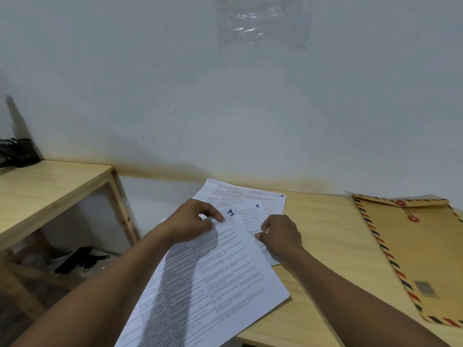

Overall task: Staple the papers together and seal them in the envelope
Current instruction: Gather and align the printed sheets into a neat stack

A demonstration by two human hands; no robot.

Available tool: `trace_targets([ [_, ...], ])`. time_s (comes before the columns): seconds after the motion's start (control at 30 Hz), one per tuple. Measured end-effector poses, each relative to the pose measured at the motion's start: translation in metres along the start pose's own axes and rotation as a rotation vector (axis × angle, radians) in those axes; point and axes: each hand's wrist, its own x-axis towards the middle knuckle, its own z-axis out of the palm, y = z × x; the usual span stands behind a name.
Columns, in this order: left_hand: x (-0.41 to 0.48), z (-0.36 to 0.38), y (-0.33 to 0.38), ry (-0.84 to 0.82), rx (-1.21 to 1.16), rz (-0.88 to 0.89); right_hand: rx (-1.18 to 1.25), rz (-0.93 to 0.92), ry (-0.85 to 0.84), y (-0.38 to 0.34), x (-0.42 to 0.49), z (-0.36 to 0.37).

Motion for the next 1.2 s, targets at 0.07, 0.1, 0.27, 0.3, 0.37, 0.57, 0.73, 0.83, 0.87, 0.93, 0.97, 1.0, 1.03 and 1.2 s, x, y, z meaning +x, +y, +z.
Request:
trace_targets([
  [0.07,0.001,0.002,0.002,-0.011,0.004,0.012,0.022,-0.021,-0.001,0.004,-0.001,-0.001],
  [0.1,0.002,0.004,0.003,-0.014,0.005,0.018,0.036,-0.028,-0.008,0.006,-0.002,-0.002],
  [0.27,0.003,0.009,0.011,-0.011,-0.002,0.051,0.157,-0.038,-0.020,0.010,-0.009,-0.010],
  [0.3,0.004,0.010,0.013,-0.012,0.000,0.056,0.194,-0.035,-0.014,0.013,-0.010,-0.012],
  [0.37,0.006,0.011,0.017,-0.015,0.004,0.061,0.313,-0.007,-0.028,0.020,-0.011,-0.020],
  [0.57,0.016,0.017,0.044,0.031,0.003,0.103,0.617,-0.081,-0.231,0.019,-0.023,-0.078],
  [0.73,0.028,0.027,0.071,0.107,-0.013,0.166,0.627,-0.206,-0.303,0.022,-0.030,-0.118],
  [0.83,0.033,0.032,0.082,0.200,0.041,0.225,0.661,-0.220,-0.312,0.024,-0.034,-0.131],
  [0.87,0.036,0.033,0.084,0.216,0.044,0.244,0.664,-0.225,-0.314,0.025,-0.035,-0.133],
  [0.93,0.040,0.035,0.088,0.214,0.034,0.250,0.653,-0.214,-0.308,0.026,-0.037,-0.136],
  [0.97,0.041,0.036,0.089,0.209,0.035,0.244,0.644,-0.201,-0.298,0.026,-0.037,-0.136],
  [1.0,0.042,0.037,0.091,0.207,0.041,0.246,0.642,-0.187,-0.289,0.027,-0.037,-0.137],
  [1.03,0.042,0.038,0.093,0.208,0.047,0.250,0.656,-0.165,-0.290,0.028,-0.036,-0.137],
  [1.2,0.036,0.042,0.094,0.194,0.056,0.277,0.686,-0.081,-0.294,0.027,-0.034,-0.136],
])
